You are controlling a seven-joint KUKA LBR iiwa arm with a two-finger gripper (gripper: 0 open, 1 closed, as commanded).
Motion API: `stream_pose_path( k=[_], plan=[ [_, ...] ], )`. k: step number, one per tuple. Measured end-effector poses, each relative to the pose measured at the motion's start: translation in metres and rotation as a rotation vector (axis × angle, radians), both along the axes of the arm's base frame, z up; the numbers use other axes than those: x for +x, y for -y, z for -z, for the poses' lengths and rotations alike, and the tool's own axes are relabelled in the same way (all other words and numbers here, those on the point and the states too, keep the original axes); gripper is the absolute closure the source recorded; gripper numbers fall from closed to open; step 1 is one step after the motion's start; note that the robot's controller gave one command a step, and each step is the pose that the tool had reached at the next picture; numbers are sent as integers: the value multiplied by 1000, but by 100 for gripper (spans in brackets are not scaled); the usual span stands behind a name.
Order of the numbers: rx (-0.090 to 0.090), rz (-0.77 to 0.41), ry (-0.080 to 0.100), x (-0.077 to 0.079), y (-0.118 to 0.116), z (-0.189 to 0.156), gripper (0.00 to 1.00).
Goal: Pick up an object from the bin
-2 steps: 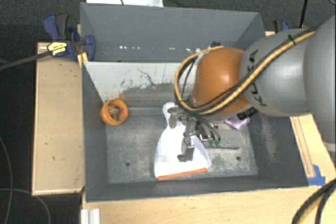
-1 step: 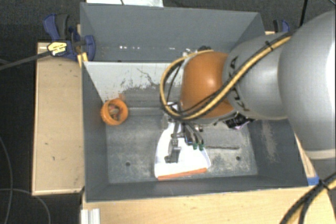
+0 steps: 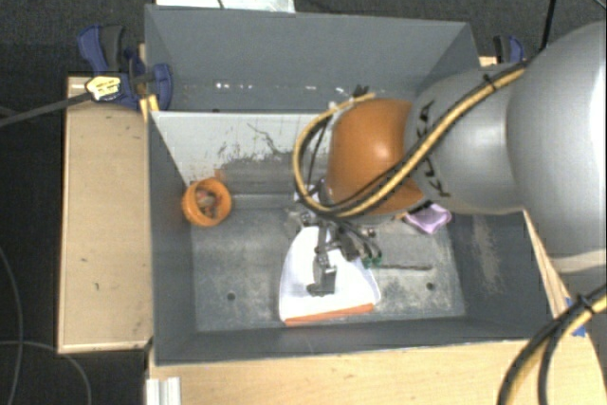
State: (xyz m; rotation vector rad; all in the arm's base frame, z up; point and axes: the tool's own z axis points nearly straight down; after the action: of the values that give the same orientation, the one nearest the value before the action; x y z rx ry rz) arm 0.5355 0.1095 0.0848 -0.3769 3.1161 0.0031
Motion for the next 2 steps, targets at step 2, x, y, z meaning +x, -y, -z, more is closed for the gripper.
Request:
stream_pose_path(
  k=[2],
  plan=[
    [-1,-243,3,-10,27,6,100]
  ],
)
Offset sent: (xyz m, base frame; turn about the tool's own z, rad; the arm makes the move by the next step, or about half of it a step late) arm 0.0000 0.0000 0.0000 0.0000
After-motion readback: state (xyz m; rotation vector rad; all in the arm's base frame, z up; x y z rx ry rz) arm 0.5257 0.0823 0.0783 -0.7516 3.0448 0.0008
